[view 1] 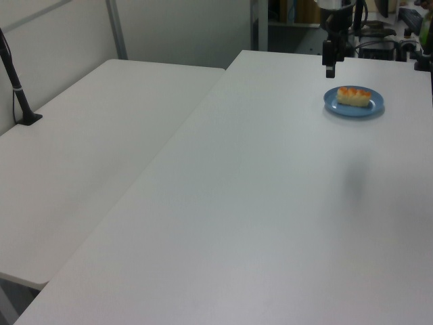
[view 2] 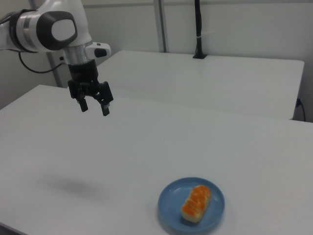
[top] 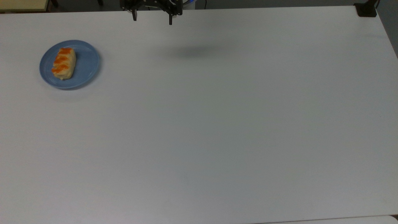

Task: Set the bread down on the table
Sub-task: 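Move the gripper over the bread roll on the blue plate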

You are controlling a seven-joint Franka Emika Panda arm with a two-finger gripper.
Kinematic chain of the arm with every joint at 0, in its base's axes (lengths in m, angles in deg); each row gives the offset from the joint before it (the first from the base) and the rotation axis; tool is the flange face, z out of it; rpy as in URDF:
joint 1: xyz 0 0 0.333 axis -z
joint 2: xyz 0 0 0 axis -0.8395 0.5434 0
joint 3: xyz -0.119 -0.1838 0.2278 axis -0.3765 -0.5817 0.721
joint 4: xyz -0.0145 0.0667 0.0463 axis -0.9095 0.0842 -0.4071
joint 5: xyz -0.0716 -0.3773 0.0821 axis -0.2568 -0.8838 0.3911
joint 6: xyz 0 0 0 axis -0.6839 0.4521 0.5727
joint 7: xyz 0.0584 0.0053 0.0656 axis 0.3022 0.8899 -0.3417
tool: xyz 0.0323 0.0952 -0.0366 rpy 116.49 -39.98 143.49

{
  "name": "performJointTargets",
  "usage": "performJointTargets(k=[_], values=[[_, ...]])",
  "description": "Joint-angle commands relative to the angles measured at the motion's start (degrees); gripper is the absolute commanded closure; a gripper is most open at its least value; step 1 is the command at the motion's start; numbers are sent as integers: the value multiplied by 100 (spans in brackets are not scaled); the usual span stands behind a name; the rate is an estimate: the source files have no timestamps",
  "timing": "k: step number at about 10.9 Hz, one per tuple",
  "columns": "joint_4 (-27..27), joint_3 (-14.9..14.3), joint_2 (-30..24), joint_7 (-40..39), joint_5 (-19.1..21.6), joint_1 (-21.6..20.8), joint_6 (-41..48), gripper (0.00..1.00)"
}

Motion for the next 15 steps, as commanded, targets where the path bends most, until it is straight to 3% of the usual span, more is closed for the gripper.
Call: performJointTargets(k=[1,4,7,9,11,15], values=[[-51,-84,-76,82,35,49,201,0],[-52,-198,-75,-172,18,137,193,0],[-61,-540,-23,-638,35,243,175,0],[-52,-944,336,-1338,44,584,70,0],[-35,-1436,906,-1841,131,997,-586,0],[-17,-1464,2032,-2985,167,1753,-1889,0]])
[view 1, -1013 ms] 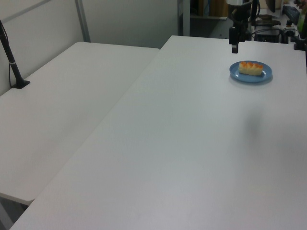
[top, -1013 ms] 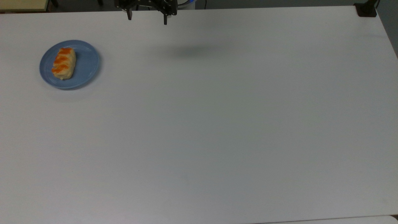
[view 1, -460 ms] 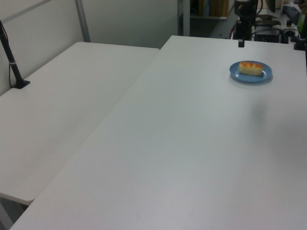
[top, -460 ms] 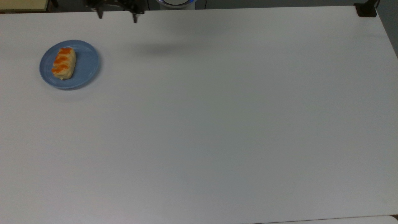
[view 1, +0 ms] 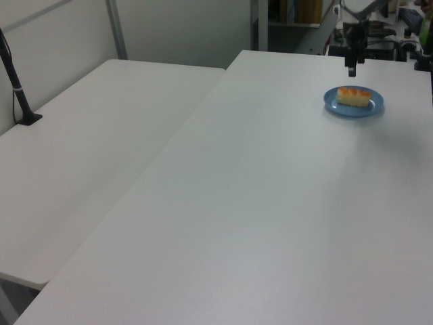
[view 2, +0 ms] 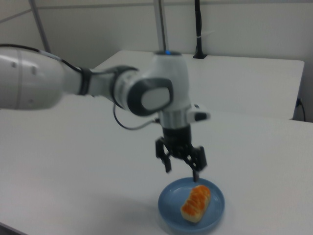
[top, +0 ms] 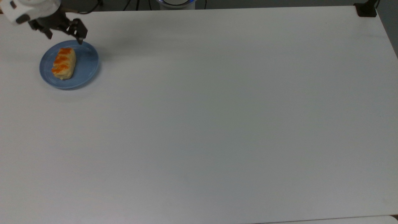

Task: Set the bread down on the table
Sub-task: 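Lower the gripper and close it on the orange-glazed bread roll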

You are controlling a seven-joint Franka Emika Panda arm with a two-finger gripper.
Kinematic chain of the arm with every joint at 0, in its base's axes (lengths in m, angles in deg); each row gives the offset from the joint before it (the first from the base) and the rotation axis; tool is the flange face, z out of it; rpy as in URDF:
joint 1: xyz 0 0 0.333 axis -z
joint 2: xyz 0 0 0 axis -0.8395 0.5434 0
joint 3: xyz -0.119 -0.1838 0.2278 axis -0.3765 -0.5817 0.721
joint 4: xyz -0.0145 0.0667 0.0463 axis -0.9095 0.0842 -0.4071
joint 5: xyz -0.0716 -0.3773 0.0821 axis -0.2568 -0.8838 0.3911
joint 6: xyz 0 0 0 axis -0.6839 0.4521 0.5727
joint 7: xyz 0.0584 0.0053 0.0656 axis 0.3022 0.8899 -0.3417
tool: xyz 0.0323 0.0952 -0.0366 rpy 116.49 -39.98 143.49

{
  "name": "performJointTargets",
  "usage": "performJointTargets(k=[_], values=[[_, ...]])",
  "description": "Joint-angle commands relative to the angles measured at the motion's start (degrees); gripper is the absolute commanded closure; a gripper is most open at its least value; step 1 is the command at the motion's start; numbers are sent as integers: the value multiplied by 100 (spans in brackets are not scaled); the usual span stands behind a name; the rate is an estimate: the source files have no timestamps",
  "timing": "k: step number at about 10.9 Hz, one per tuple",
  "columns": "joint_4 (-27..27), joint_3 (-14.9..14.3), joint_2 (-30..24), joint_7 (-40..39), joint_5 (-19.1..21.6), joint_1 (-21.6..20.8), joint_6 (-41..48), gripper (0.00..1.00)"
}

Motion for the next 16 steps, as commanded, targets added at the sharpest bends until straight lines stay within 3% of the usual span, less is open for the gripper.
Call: performJointTargets(k=[1,4,8,12,16], values=[[-67,-4,644,-428,93,301,-536,0],[47,5,899,-436,199,408,-1071,1],[65,57,1067,-428,216,408,-1152,32],[74,180,954,-366,409,355,-803,37],[-118,189,409,-401,462,136,-38,37]])
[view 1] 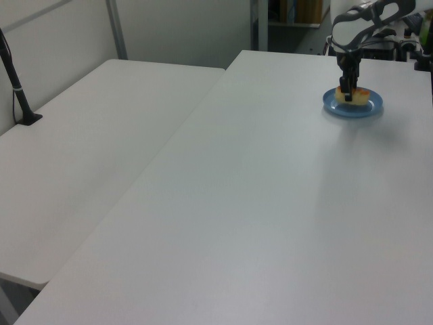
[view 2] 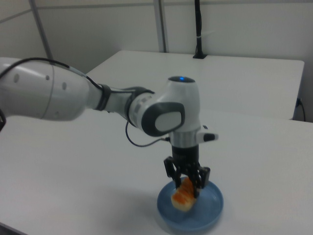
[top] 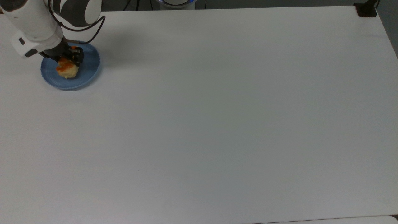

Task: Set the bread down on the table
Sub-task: 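Lift the bread roll off the plate and carry it away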

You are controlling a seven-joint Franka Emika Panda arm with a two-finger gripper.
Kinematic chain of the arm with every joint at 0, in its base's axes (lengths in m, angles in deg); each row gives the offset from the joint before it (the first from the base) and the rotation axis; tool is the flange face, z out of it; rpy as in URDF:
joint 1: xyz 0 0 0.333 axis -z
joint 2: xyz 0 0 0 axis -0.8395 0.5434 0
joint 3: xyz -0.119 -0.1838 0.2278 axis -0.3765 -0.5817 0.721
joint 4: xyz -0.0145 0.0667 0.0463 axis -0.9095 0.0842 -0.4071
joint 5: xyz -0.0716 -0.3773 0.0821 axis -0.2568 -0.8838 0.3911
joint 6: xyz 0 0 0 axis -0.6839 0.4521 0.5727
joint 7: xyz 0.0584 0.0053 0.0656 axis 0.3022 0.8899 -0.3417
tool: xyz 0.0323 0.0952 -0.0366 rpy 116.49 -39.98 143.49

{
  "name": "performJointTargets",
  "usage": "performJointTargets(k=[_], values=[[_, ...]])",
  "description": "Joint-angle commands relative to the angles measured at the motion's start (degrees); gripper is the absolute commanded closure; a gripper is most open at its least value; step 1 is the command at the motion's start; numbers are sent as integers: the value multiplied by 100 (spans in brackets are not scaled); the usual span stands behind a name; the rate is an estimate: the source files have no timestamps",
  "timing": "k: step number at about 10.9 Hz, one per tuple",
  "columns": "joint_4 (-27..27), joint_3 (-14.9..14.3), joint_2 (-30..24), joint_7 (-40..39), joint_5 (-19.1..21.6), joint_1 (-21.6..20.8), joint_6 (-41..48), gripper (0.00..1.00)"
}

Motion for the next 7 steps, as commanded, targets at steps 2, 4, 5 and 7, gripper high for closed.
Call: performJointTargets(k=[2,4,5,7], values=[[-299,57,-492,-41,560,-538,635,37],[-572,302,-492,353,703,-1056,757,37],[-808,530,-414,495,712,-1285,775,35],[-1238,638,-151,566,703,-1882,767,32]])
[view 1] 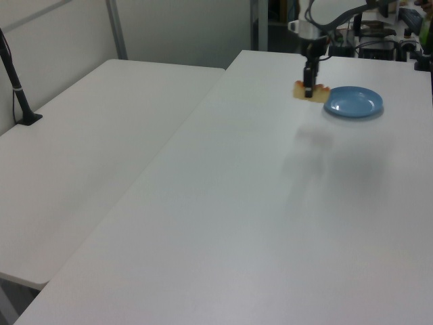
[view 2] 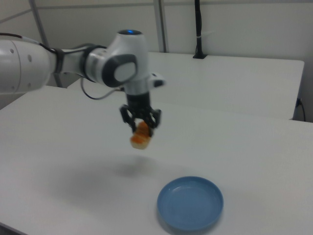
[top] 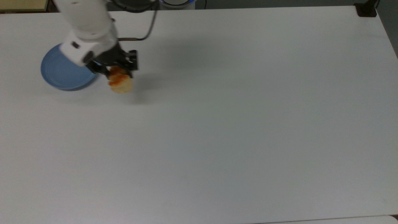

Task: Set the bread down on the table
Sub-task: 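Lift the bread roll off the plate and carry it away, then lower the roll onto the bare table, open and raise gripper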

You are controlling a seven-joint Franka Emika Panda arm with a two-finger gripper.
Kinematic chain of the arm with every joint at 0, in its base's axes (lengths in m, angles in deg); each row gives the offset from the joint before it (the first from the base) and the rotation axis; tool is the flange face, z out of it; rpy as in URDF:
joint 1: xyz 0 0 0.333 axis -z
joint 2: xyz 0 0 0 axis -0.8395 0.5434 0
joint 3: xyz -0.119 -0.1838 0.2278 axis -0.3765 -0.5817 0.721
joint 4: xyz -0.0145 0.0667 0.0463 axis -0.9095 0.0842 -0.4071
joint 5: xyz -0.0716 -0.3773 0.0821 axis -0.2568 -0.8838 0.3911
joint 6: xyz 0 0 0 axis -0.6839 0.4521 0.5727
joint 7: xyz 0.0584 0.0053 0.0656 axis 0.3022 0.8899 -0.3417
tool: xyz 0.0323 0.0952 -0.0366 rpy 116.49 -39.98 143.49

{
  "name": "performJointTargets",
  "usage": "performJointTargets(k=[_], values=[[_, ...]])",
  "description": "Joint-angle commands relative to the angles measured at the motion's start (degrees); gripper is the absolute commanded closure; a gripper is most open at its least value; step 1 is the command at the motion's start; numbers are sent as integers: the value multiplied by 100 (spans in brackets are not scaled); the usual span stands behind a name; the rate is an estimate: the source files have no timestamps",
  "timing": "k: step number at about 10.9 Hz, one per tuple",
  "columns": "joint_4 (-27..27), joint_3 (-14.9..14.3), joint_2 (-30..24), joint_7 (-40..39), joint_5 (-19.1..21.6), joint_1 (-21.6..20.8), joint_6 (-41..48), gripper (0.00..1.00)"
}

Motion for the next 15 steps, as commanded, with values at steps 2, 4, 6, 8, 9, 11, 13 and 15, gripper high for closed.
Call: performJointTargets(k=[2,4,6,8,9,11,13,15], values=[[-934,62,637,302,-25,-888,210,32],[-979,71,1005,355,-61,-1135,79,32],[-1023,89,1165,416,-52,-1145,0,23],[-980,333,913,880,-52,-1040,69,0],[-875,413,615,1048,-61,-917,157,0],[-848,423,78,1417,-87,-794,865,0],[-726,458,-553,1690,-463,-592,1473,0],[-488,466,-1169,1717,-536,-346,1721,0]])
